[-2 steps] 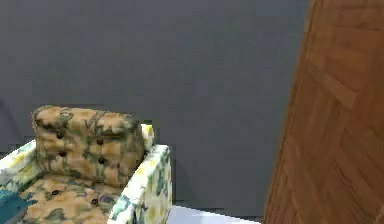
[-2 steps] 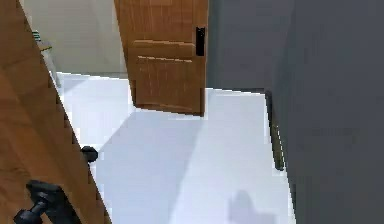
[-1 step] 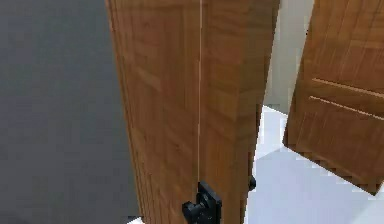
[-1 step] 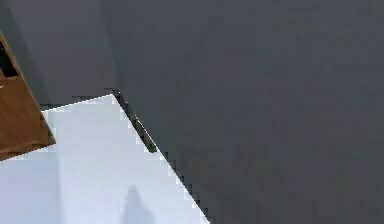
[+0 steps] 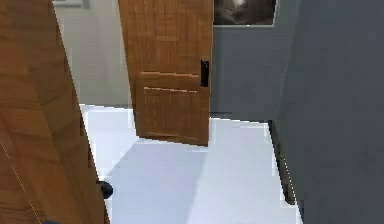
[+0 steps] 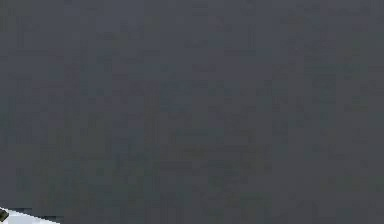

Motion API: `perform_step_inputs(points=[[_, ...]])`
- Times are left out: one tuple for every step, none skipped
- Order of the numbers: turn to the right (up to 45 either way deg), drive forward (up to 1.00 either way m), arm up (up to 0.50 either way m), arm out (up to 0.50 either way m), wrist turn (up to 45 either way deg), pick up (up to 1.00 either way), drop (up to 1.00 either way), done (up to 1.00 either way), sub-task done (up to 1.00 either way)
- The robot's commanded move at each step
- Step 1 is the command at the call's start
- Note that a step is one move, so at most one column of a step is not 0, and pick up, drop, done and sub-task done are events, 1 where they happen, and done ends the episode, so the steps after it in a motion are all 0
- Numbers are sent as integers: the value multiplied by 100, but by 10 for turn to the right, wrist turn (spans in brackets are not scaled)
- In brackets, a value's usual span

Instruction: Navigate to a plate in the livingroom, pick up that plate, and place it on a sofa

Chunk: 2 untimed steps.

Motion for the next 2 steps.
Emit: perform_step_inputs(points=[[240,0,0,0,0,0,0,0,0],[0,75,0,0,0,0,0,0,0]])
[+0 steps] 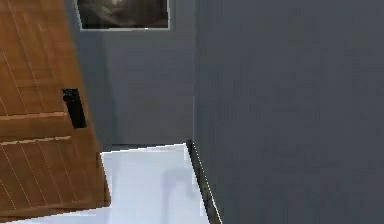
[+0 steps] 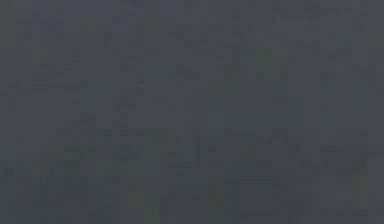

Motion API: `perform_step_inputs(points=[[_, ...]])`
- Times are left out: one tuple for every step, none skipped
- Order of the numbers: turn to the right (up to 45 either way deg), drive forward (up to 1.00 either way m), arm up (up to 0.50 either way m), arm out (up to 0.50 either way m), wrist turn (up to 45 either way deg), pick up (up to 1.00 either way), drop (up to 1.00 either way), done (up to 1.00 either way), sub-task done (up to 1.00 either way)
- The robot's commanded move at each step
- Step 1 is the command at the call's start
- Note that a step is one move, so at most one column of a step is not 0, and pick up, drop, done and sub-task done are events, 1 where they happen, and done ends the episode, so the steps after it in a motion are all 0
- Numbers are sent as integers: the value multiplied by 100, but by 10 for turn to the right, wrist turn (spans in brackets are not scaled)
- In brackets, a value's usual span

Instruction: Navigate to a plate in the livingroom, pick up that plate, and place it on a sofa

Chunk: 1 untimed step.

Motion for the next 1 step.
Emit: perform_step_inputs(points=[[-450,0,0,0,0,0,0,0,0]])
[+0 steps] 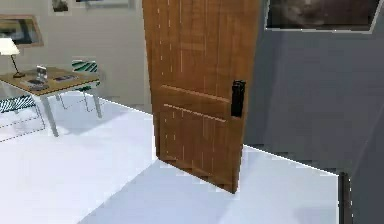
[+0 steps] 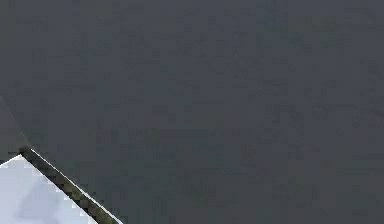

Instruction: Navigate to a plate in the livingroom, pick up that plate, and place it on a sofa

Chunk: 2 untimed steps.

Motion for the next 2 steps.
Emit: perform_step_inputs(points=[[-360,0,0,0,0,0,0,0,0],[0,45,0,0,0,0,0,0,0]])
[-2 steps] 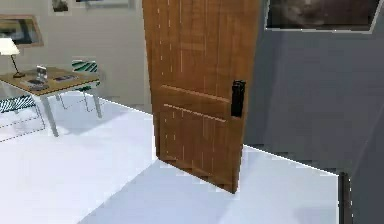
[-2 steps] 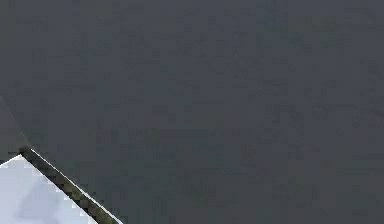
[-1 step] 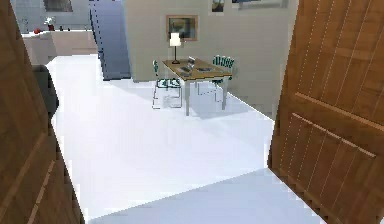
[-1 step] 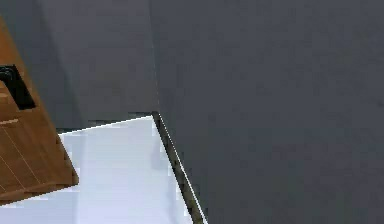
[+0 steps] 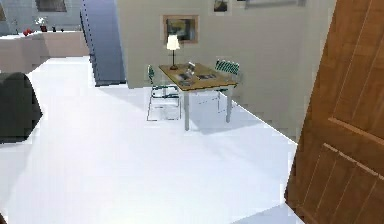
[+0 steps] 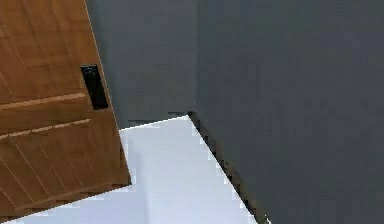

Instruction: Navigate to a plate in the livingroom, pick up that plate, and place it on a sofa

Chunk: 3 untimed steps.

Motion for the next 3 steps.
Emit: perform_step_inputs(points=[[-120,0,0,0,0,0,0,0,0],[0,100,0,0,0,0,0,0,0],[-30,0,0,0,0,0,0,0,0]])
